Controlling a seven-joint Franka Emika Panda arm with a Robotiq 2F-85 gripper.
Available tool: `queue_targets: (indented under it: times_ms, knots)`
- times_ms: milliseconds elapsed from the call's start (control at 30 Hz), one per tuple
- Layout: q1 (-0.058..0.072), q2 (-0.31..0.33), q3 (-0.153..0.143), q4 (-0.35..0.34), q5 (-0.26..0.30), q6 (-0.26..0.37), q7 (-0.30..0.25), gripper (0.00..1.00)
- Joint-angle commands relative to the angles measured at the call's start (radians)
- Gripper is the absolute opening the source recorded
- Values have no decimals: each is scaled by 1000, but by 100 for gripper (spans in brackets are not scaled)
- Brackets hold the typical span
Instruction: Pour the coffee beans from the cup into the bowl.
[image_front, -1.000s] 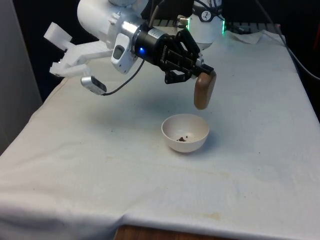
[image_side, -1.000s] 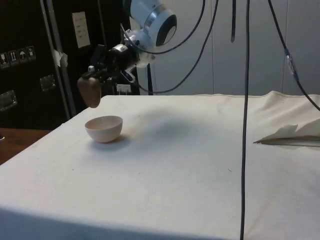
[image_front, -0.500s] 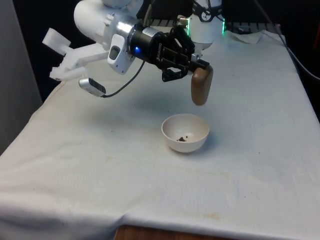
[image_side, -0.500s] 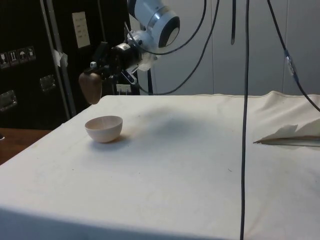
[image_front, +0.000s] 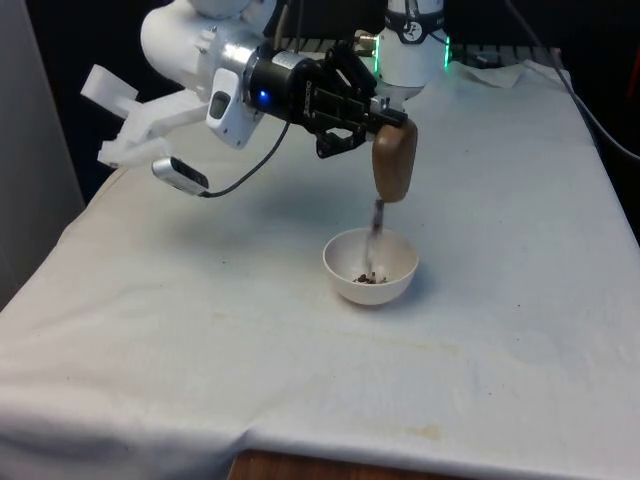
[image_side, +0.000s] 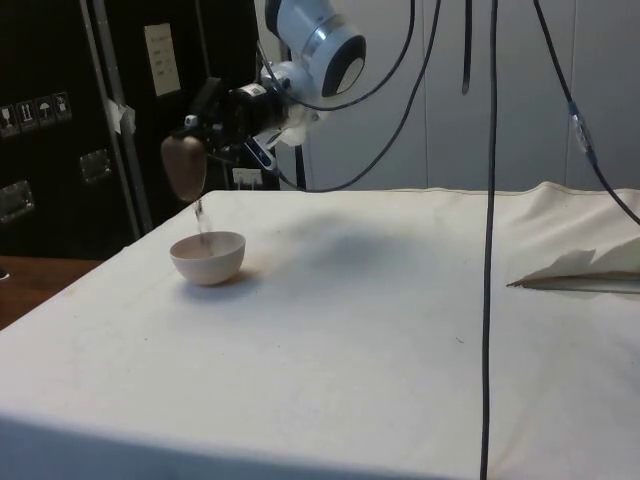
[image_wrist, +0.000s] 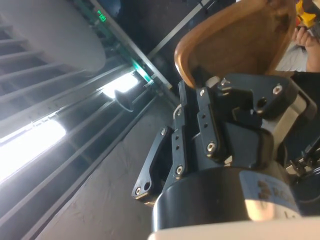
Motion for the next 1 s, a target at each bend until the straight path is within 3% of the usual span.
queue_targets:
  times_ms: [0,100,133,167,400,433,567,667,700,733,967]
  knots:
    - [-7,6,1,5,8,-13,10,1]
    - [-7,13,-9,5,24,-36,12,1]
    - [-1,9,-13,0,21,-27,2,1]
    - [-8,14,-12,5,28,-42,13,1]
    - [-10,24,-27,5,56,-84,18,1]
    - [-3,21,-32,0,52,-79,7,1]
    - [-12,30,-34,4,73,-107,21,1]
    - [-13,33,-38,4,83,-122,22,1]
    - [-7,31,-42,0,79,-119,12,1]
    - [-13,34,-39,3,86,-126,23,1]
    - [-17,44,-46,3,110,-160,27,1]
